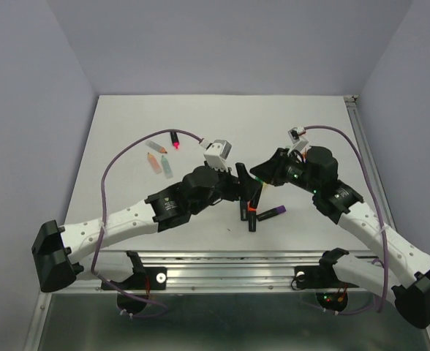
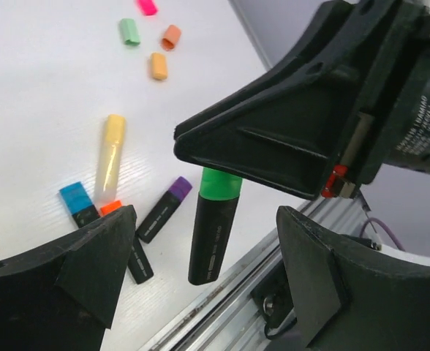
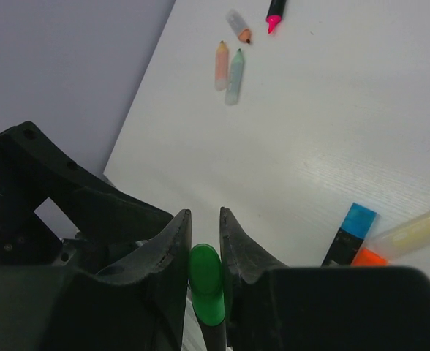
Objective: Open the pen caps
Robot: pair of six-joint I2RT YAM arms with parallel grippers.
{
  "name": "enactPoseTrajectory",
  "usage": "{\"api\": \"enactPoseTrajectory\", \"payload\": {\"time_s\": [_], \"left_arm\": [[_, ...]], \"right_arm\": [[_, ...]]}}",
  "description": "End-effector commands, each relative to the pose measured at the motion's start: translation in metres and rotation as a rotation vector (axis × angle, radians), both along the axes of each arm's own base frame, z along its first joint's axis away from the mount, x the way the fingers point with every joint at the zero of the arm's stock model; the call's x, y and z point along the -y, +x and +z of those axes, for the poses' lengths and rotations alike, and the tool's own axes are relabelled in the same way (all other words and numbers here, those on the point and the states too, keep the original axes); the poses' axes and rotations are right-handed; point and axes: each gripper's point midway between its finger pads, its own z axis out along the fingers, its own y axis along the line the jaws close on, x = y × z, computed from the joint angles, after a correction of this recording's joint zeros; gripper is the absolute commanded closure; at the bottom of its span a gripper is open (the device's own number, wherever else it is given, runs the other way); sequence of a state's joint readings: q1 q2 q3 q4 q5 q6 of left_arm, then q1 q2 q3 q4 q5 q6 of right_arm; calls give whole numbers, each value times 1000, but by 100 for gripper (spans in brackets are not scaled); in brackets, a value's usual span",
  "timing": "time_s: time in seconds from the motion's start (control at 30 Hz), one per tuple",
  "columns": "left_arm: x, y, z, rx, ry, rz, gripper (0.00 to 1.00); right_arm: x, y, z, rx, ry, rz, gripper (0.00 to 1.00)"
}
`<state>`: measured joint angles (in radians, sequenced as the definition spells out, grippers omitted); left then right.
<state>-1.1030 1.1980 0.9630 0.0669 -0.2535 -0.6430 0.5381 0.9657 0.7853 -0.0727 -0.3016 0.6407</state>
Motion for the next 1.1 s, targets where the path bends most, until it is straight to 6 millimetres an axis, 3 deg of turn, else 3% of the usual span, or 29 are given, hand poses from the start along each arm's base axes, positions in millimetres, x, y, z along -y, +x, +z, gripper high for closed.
{"api": "enactPoseTrajectory", "payload": {"time_s": [0.0,0.17,0.37,0.5,0.7,1.07], "left_arm": [[13,-25,38,125,-154,-210,11],[19,-44,32,123,-177,-320,11],[25,-43,28,110,-184,-328,11],[28,-43,35,127,-210,-334,19],[30,-49,37,131,-239,-365,42],[31,-57,35,113,-267,-402,45]], "right_arm": [[-14,-14,68,139,146,98,99],[-18,-22,87,160,194,144,99],[-24,-34,97,164,239,213,99],[-25,-36,97,163,253,225,99],[-19,-34,107,195,270,184,99],[-21,-38,116,225,305,211,99]]}}
